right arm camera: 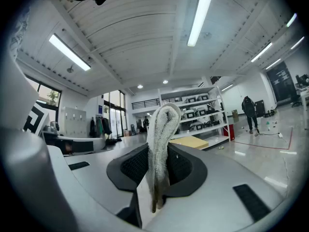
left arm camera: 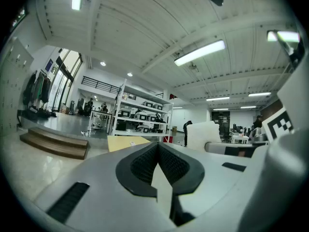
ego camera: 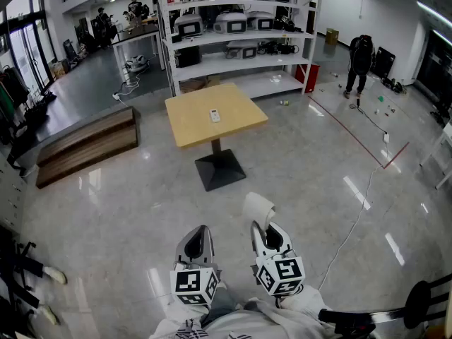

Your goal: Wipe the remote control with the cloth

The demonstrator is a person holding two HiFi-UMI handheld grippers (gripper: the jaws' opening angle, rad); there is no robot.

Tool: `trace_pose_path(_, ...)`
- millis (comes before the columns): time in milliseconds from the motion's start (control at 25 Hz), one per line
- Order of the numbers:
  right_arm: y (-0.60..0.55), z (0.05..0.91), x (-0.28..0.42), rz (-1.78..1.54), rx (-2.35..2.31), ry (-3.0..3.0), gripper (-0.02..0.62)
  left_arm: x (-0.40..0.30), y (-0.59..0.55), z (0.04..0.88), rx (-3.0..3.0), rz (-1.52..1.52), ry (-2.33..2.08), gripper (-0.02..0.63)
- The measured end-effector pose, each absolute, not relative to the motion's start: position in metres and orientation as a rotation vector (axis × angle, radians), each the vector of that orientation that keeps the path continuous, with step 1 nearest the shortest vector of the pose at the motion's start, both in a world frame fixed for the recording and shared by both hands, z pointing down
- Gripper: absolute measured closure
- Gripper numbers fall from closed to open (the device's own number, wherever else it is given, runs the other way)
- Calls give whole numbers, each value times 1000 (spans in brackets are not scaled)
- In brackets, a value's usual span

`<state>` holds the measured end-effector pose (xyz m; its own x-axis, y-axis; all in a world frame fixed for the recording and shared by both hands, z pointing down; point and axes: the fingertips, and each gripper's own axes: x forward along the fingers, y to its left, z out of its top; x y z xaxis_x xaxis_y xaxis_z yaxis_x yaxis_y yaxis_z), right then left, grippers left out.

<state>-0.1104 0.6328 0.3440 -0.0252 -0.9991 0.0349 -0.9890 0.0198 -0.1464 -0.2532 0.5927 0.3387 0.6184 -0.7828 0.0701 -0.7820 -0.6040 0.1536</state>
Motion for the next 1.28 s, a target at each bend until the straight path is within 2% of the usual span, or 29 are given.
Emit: trace_pose_path(1280,405,367,-47,-304,-2234,2105,506,-201,354,354,2681,19,-1252,603)
